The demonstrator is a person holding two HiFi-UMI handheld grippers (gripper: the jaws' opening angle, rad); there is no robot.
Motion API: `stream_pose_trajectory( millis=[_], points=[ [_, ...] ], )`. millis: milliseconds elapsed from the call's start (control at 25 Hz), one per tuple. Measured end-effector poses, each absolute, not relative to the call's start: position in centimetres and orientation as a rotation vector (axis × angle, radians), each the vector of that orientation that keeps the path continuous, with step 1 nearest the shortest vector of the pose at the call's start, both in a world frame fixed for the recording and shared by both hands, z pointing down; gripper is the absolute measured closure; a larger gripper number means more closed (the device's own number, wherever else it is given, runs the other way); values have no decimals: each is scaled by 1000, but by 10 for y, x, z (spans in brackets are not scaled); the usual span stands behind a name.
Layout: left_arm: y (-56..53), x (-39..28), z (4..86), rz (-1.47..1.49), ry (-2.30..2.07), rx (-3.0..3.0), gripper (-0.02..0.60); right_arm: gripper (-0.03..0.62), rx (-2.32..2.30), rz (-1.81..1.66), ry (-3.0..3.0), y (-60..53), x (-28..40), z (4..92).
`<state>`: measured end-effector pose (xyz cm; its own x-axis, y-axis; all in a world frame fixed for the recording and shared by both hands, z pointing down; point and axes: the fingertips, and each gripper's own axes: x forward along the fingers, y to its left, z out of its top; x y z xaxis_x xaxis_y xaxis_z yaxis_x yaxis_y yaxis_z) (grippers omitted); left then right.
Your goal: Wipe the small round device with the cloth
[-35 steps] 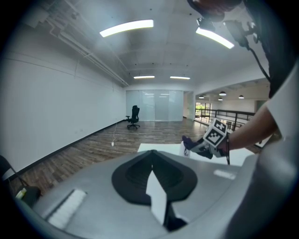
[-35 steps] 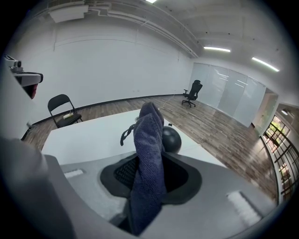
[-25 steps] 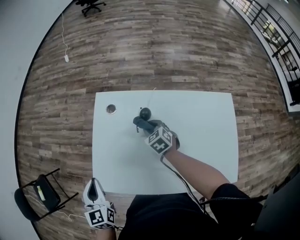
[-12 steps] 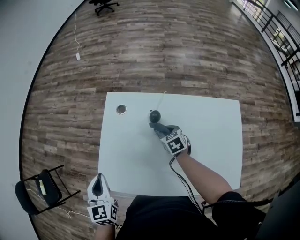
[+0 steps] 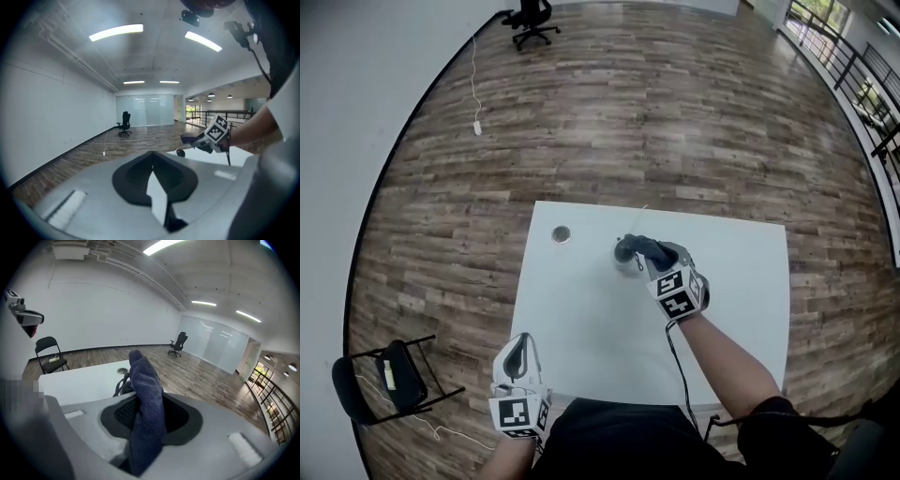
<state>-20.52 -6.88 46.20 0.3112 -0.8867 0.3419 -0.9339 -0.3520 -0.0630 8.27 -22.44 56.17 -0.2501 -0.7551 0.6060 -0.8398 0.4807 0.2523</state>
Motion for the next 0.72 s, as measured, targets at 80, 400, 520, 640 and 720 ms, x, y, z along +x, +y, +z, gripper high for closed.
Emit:
stream_pose_trajectory(
  millis=[80, 400, 520, 640, 720],
  points=[
    [-63, -212, 463, 496, -1713, 2405, 574, 477, 1290, 143, -2038, -230, 79, 568],
    [-35, -246, 478, 542, -1782, 2264, 574, 477, 1128, 89, -1958, -239, 68, 612],
    [-29, -248, 480, 538, -1796, 2242, 575, 477, 1105, 101, -1941, -239, 68, 622],
    [-26, -247, 479, 537, -1804, 2237, 574, 477, 1082, 126, -1930, -237, 68, 631],
    [-24, -246, 479, 538, -1809, 2229, 574, 477, 1074, 144, -1928, -236, 69, 635]
  ],
)
